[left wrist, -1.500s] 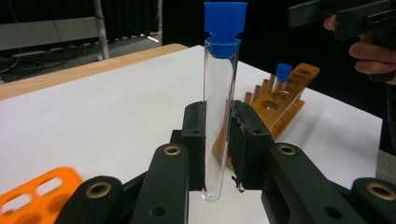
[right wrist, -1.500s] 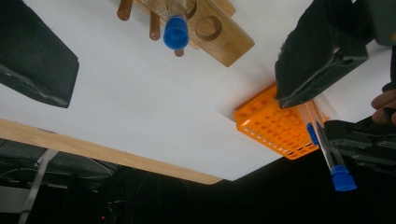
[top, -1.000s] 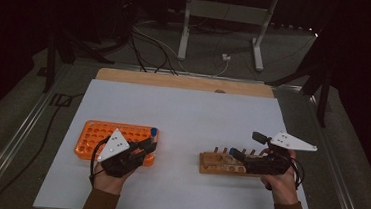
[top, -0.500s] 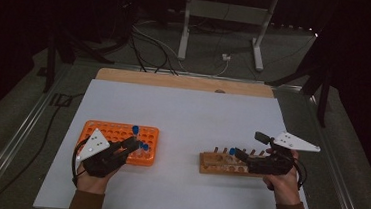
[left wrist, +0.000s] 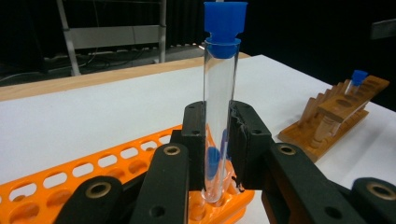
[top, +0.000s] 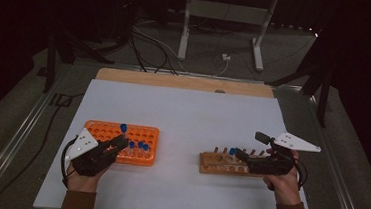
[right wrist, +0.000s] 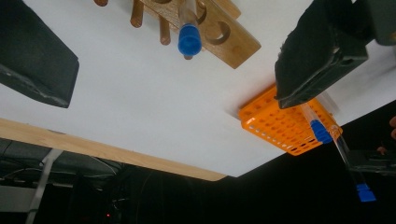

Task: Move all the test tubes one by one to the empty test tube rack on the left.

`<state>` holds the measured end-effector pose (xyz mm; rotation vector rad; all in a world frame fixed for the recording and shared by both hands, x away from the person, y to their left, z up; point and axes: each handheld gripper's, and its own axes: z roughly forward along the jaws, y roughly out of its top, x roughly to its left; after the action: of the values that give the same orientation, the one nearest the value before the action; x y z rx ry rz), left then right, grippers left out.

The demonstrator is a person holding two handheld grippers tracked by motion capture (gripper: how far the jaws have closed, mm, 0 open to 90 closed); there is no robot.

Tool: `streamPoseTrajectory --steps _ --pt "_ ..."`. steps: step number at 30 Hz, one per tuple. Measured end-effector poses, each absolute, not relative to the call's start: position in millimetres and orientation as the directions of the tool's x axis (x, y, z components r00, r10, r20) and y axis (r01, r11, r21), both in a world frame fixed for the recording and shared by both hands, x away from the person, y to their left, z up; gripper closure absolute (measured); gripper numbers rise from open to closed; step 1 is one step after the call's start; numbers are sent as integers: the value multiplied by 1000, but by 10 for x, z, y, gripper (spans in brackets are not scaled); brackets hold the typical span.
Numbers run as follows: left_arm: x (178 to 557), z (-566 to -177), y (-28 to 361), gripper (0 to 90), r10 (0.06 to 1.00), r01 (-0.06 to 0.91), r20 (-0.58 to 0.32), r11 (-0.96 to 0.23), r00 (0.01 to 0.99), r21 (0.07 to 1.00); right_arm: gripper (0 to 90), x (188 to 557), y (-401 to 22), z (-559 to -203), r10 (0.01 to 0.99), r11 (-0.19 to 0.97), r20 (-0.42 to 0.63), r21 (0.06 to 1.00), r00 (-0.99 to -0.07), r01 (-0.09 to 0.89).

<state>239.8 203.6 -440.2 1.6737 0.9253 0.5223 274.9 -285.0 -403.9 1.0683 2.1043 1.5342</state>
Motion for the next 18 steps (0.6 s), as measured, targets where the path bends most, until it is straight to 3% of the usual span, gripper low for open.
streamPoseTrajectory --steps 18 --pt "2483 -4633 2036 780 830 336 -82 -131 552 933 0 2745 -2855 -4034 726 139 164 916 -668 376"
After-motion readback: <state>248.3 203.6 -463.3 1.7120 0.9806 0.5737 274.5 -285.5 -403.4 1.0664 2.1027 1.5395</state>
